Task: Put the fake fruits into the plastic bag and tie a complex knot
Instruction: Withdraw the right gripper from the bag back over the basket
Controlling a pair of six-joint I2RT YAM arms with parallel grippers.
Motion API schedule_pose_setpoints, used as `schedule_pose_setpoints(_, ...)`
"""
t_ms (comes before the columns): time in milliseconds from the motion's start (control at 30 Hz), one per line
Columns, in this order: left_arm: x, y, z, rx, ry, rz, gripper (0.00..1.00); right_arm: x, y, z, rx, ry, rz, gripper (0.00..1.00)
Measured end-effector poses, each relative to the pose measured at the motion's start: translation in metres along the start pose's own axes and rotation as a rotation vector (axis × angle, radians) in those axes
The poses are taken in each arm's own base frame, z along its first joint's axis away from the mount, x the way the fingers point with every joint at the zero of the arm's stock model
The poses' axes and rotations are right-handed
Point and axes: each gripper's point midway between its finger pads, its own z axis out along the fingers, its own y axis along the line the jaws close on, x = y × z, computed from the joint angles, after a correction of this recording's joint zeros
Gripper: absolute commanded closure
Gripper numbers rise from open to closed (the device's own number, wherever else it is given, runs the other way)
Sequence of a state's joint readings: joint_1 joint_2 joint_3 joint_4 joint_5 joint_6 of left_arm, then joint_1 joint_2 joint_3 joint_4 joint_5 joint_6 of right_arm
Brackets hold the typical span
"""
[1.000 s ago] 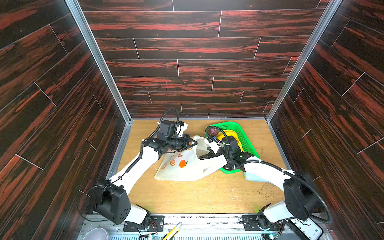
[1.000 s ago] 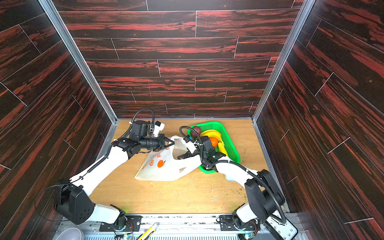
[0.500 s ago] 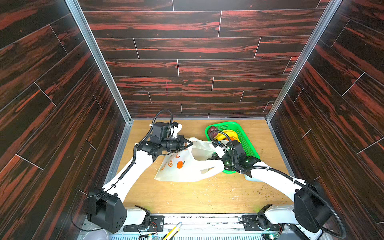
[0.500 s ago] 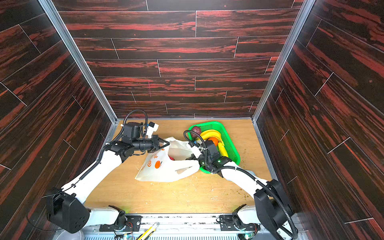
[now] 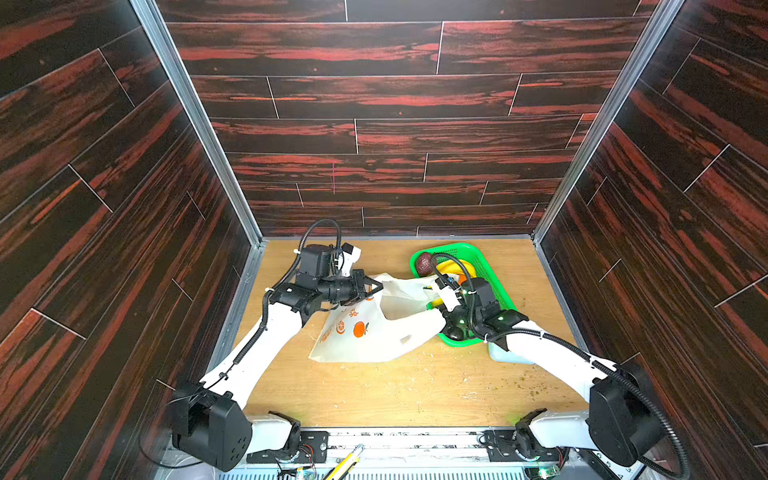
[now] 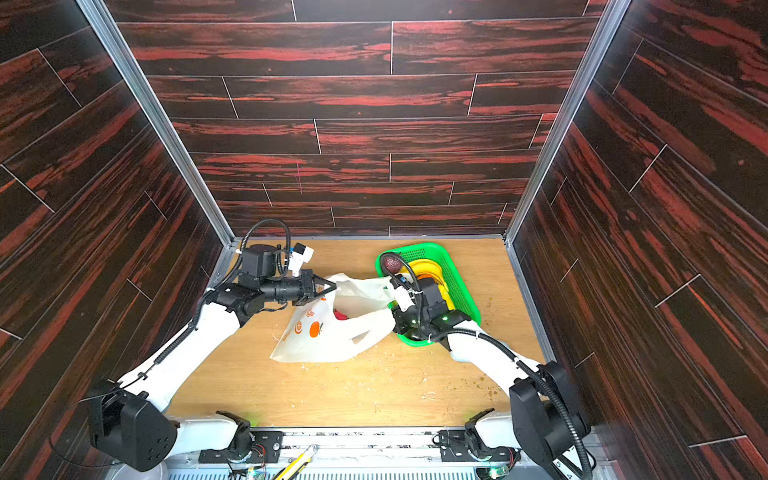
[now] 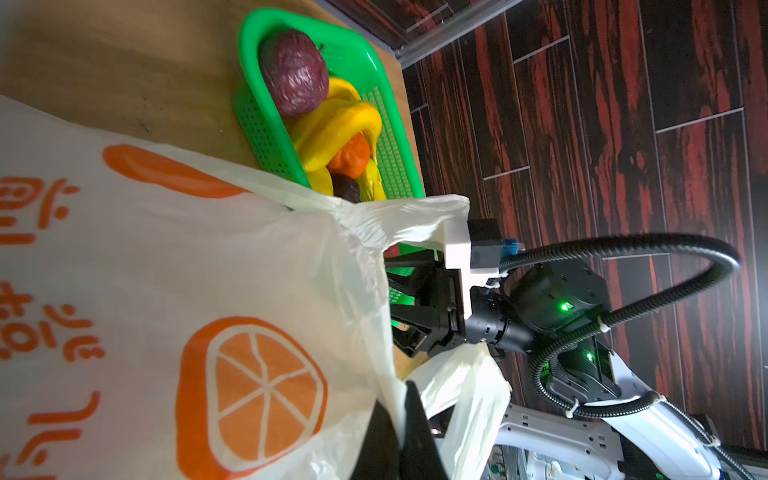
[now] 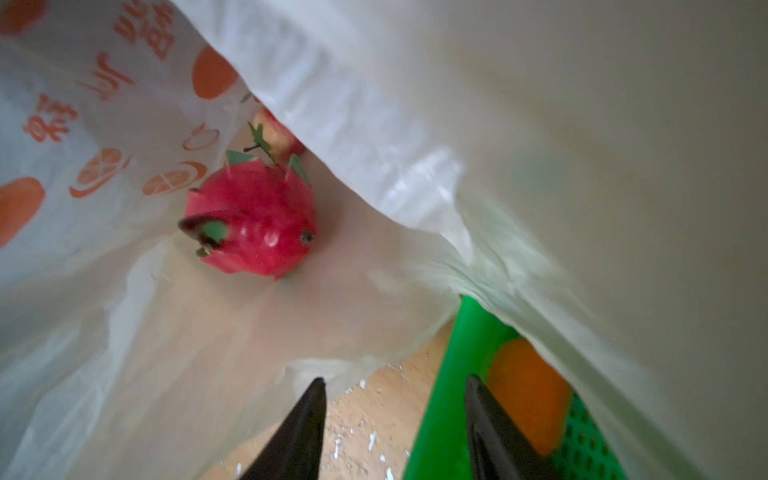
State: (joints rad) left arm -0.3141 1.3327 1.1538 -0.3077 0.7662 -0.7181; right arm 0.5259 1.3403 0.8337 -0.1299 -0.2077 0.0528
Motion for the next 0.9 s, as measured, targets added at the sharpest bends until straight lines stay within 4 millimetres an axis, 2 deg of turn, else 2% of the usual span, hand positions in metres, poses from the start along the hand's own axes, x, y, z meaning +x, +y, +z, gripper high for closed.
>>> schedule_pose_setpoints(200,-0.008,0.007,-0.004,-0.020,-0.028,-0.009,1.00,-0.007,0.013,-0.029,-0.045,-0.039,-0.003,0.39)
schedule_pose_setpoints(300,-0.011,0.009,-0.006,-0.027,-0.040,-0.012,1.00,-0.009,0.006,-0.046,-0.025,-0.056,0.018,0.39)
schedule_pose_setpoints(500,-0.015,0.013,-0.008,-0.041,-0.056,-0.015,1.00,-0.008,-0.012,-0.073,0.016,-0.074,0.071,0.31)
schedule_pose_setpoints(733,-0.014,0.016,-0.008,-0.056,-0.054,-0.009,1.00,-0.007,-0.056,-0.094,0.089,-0.093,0.230,0.20)
schedule_pose_setpoints(833,-0.014,0.017,-0.008,-0.060,-0.055,-0.005,1.00,-0.006,-0.078,-0.088,0.119,-0.076,0.314,0.17)
schedule_pose_setpoints(900,-0.014,0.017,-0.008,-0.061,-0.057,-0.004,1.00,-0.001,-0.094,-0.074,0.148,-0.028,0.384,0.17)
